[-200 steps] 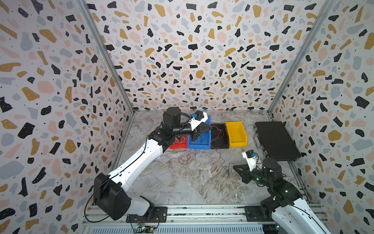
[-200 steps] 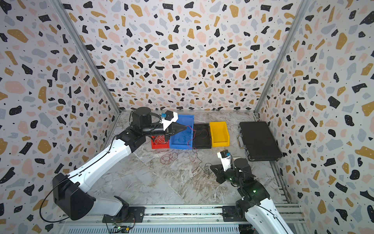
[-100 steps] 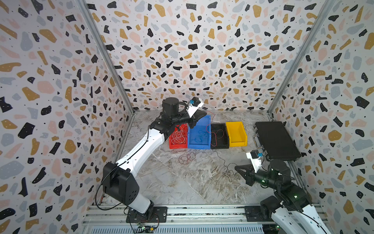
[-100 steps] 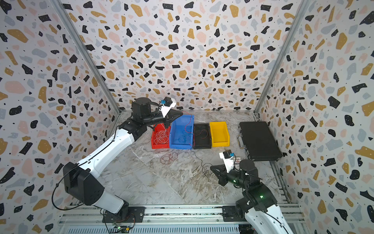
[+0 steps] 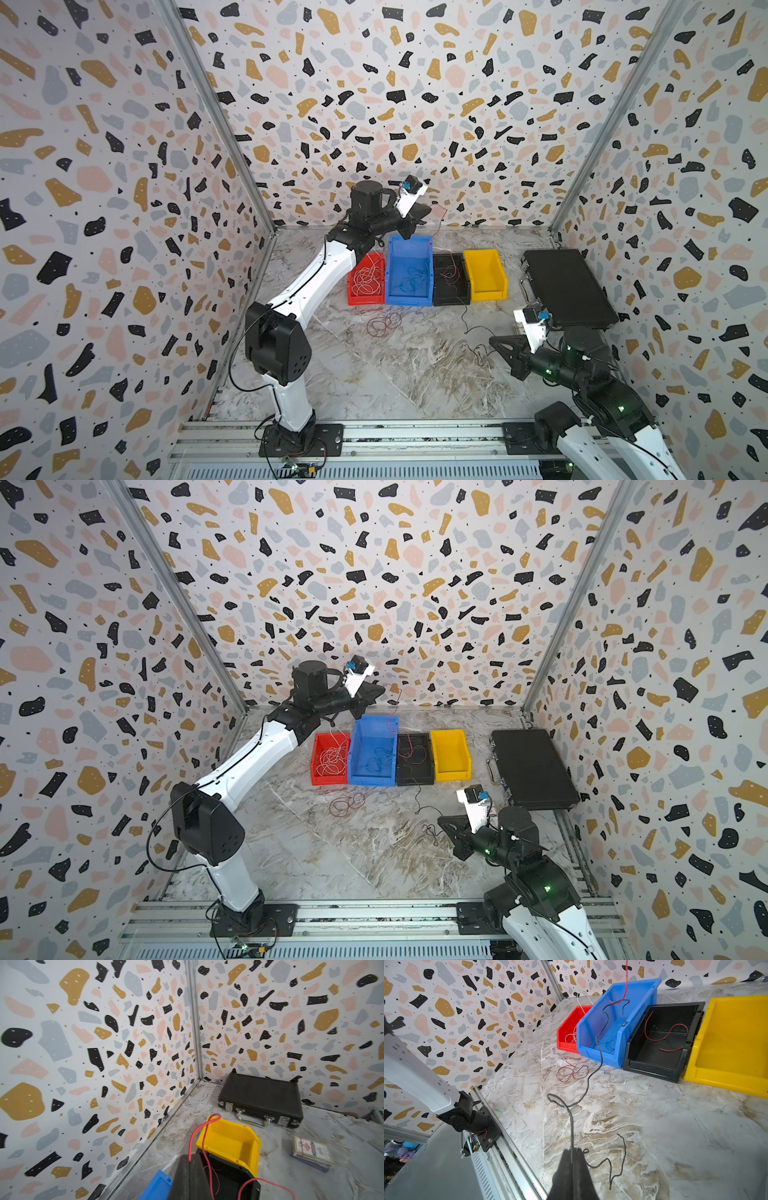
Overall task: Untangle and sort cables by color
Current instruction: Untie the cable.
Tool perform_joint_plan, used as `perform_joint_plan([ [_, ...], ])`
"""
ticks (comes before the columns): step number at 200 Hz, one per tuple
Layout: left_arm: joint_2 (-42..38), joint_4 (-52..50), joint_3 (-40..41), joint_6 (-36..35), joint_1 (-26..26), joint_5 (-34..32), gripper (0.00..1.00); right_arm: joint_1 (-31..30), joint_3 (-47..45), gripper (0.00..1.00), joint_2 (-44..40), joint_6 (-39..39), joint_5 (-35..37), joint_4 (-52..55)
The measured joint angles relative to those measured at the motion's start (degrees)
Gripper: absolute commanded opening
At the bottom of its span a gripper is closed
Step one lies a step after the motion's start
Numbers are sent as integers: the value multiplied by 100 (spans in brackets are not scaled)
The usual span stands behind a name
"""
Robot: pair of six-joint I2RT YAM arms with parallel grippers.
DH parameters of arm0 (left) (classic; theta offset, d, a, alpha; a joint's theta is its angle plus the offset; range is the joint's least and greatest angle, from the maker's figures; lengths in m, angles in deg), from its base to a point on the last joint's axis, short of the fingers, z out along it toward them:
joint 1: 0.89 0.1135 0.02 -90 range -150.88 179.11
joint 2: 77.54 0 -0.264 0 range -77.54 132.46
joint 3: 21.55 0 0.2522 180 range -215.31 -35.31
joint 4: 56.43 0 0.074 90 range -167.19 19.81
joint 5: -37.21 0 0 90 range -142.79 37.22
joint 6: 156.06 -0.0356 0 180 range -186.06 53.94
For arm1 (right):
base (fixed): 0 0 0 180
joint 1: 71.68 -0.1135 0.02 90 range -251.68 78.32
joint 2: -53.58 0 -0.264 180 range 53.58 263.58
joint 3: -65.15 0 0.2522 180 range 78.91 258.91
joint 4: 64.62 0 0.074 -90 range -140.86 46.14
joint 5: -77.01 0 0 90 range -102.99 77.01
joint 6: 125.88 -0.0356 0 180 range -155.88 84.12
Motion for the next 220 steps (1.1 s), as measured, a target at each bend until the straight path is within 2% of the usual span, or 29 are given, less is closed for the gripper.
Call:
perform_joint_plan([
  [31, 575, -70, -557, 24, 28, -428, 0, 0, 404, 2, -179, 96, 201, 404],
  [57, 1082, -258, -988, 44, 59, -610, 0, 0, 1231, 2, -450, 339, 555, 1043],
  [112, 1198, -164, -758, 210, 138, -623, 0, 0, 2527, 3, -354, 885, 1200, 1869],
  [167, 1121, 308, -11, 361, 96, -81, 0, 0, 3910, 3, 531, 1239, 1495, 2037],
  [220, 1145, 393, 125, 195, -647, 409, 0, 0, 3550, 2, 2120, 1353, 1770, 1311],
])
